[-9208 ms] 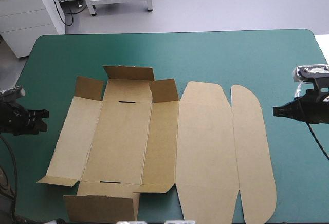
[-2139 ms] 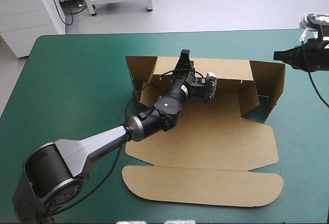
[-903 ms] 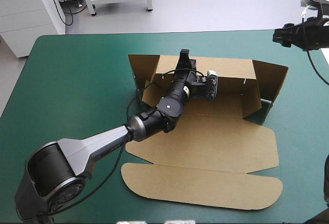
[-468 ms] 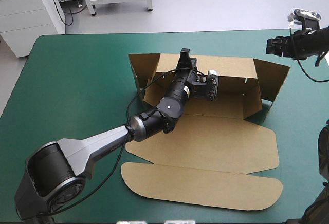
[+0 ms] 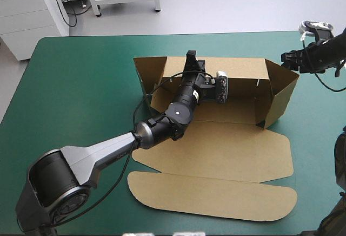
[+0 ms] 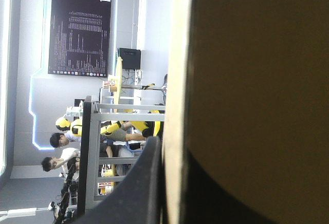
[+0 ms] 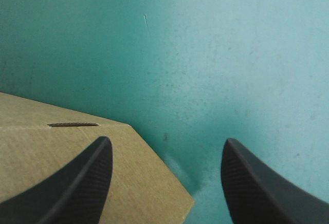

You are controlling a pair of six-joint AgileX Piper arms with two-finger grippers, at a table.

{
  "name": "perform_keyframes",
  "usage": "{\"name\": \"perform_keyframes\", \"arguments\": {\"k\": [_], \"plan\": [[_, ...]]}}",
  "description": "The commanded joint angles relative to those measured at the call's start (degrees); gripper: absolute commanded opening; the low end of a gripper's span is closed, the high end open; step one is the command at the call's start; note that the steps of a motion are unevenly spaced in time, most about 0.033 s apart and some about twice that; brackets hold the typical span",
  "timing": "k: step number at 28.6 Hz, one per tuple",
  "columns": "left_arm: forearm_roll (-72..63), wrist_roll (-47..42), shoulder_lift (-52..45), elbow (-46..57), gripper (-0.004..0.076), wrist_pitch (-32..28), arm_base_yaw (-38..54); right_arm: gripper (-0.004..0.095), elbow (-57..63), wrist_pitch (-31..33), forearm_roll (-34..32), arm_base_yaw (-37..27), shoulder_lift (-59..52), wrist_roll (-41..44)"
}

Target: Fold the box

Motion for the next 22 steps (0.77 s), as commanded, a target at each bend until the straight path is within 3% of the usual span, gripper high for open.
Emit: {"name": "perform_keyframes", "arguments": {"k": [1, 6, 11, 18, 22], "plan": [[2.15, -1.96, -3.19, -1.67, -0.0008, 2.31, -0.41, 0.0576, 0.77, 1.17, 1.96, -0.32, -5.4, -0.11], [2.15, -1.96, -3.19, -1.67, -0.0008, 1.96, -0.41, 0.0576, 8.67, 0.46, 2.92, -0.32, -10.04, -4.58], [2.15, -1.57, -3.19, -1.67, -0.0008, 1.67, -0.41, 0.0576, 16.53, -6.75, 9.12, -0.32, -15.62, -8.5], [2.15, -1.57, -3.19, -1.67, -0.0008, 1.01, -0.41, 0.0576, 25.62, -10.84, 11.6, -0.32, -19.92, -14.33], [2.15, -1.33, -3.19, -1.67, -0.0008, 0.59, -0.41, 0.0576, 32.68, -14.39, 19.36, -0.32, -21.68, -21.94]]}}
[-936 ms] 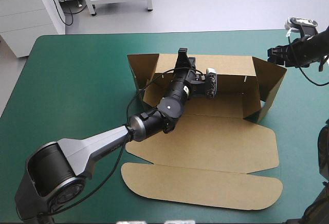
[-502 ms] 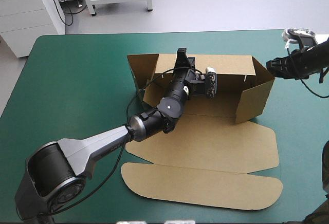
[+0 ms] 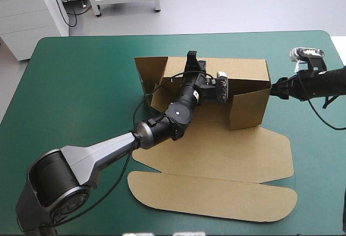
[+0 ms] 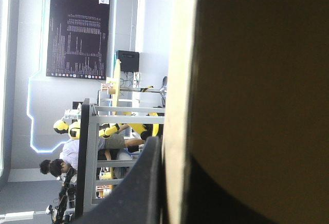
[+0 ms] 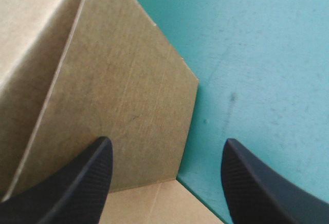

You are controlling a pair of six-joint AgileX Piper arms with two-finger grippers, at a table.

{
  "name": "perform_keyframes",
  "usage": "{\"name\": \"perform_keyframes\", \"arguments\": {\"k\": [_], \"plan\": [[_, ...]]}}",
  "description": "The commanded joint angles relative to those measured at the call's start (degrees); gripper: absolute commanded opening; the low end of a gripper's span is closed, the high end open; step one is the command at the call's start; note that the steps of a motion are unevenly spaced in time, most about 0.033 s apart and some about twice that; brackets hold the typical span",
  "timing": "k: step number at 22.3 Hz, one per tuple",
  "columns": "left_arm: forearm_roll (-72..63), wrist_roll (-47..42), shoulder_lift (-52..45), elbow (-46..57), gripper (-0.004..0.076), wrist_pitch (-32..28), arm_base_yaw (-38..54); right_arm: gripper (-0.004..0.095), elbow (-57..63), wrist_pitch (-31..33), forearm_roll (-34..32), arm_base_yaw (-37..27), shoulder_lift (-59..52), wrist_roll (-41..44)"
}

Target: Fold the box

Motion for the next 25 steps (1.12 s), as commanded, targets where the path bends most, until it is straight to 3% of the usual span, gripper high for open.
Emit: {"name": "perform_keyframes", "arguments": {"k": [1, 14, 25], "plan": [[2.15, -1.39, -3.19, -1.67, -0.0008, 1.24, -0.41, 0.0576, 2.47, -2.46, 7.03, -0.32, -3.21, -7.06], [2.15, -0.51, -3.19, -1.67, -0.0008, 1.25, -0.41, 0.0576, 2.61, 5.69, 6.07, -0.32, -4.28, -21.69], [2.07, -0.51, -3.19, -1.67, -0.0008, -1.57, -0.41, 0.0576, 2.71, 2.69, 11.21, 2.65, -1.95, -29.56]]}}
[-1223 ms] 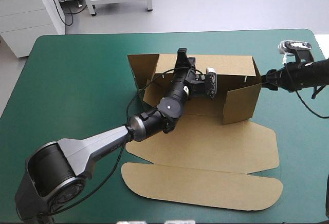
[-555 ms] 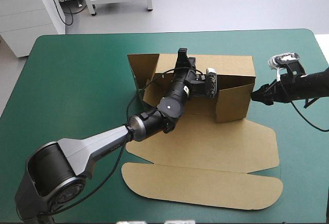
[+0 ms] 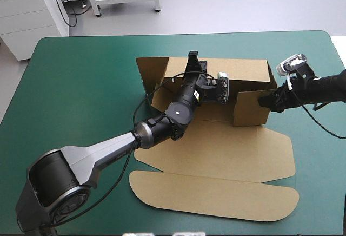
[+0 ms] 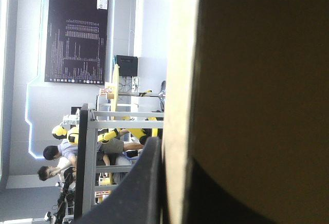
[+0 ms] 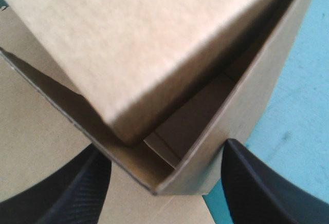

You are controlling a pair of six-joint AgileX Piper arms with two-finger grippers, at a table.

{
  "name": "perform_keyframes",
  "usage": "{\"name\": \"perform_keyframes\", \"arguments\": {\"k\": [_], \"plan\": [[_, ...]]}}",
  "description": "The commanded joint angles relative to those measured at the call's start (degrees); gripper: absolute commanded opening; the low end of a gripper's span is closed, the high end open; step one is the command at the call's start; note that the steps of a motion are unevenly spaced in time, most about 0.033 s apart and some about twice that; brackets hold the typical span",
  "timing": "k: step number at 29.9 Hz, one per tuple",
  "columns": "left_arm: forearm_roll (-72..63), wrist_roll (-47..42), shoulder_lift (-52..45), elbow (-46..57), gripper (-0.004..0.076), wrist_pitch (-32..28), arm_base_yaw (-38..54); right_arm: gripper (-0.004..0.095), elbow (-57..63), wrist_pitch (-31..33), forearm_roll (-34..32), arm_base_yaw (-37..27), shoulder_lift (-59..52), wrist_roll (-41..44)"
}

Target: Fold the box

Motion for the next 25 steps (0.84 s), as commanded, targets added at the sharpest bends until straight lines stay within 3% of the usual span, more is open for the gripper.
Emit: {"name": "perform_keyframes", "arguments": {"k": [1, 7, 25], "plan": [[2.07, -0.95, -3.19, -1.67, -0.0008, -0.25, -0.41, 0.0576, -1.19, -2.48, 4.13, 2.25, -0.21, -2.27], [2.07, -0.95, -3.19, -1.67, -0.0008, -0.15, -0.41, 0.0576, -1.19, -10.14, 4.26, 3.53, 1.08, 2.26], [1.92, -0.95, -3.19, -1.67, -0.0008, -0.15, -0.41, 0.0576, -1.19, -9.08, 4.58, 3.53, 1.08, 3.48]]}}
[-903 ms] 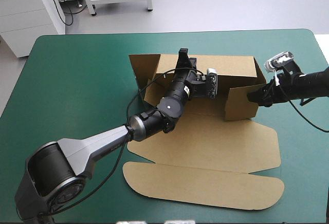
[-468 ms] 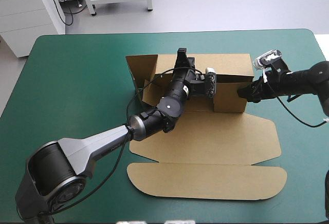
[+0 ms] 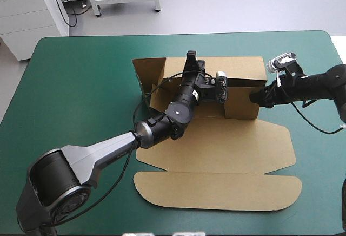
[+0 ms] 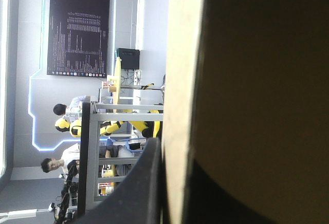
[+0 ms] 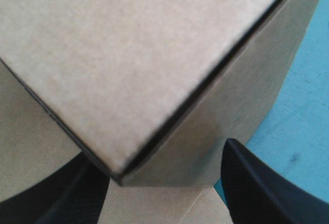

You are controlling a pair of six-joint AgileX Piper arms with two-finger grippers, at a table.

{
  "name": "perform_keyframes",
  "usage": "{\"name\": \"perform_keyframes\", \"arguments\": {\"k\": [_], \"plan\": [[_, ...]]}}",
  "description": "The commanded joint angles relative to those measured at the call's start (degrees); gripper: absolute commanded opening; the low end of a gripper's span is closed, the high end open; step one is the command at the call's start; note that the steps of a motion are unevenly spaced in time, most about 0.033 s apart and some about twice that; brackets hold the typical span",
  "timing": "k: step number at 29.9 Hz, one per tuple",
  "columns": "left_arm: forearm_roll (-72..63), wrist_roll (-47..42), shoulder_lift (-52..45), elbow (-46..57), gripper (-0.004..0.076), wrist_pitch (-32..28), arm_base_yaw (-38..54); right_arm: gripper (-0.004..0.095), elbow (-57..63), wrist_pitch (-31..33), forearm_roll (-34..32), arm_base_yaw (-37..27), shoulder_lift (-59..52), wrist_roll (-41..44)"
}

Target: Fold the box

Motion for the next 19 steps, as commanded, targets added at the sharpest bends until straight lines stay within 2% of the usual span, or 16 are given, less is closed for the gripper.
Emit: {"name": "perform_keyframes", "arguments": {"k": [1, 8, 15, 19], "plan": [[1.97, -1.15, -3.35, -1.67, -0.0008, -1.26, -0.56, 0.0576, -1.3, -3.22, 3.51, 0.01, -1.63, 0.25], [1.97, -1.15, -3.35, -1.67, -0.0008, -1.26, -0.56, 0.0576, -1.3, -3.33, 4.82, 0.01, -1.63, 0.39], [1.97, -1.15, -3.35, -1.67, -0.0008, -1.36, -0.56, 0.0571, -1.3, -8.67, 8.48, 0.01, -1.49, 0.9], [1.97, -1.15, -3.35, -1.67, -0.0008, -1.36, -0.56, 0.0482, -1.3, -9.58, 13.16, 0.01, -0.15, 1.17]]}}
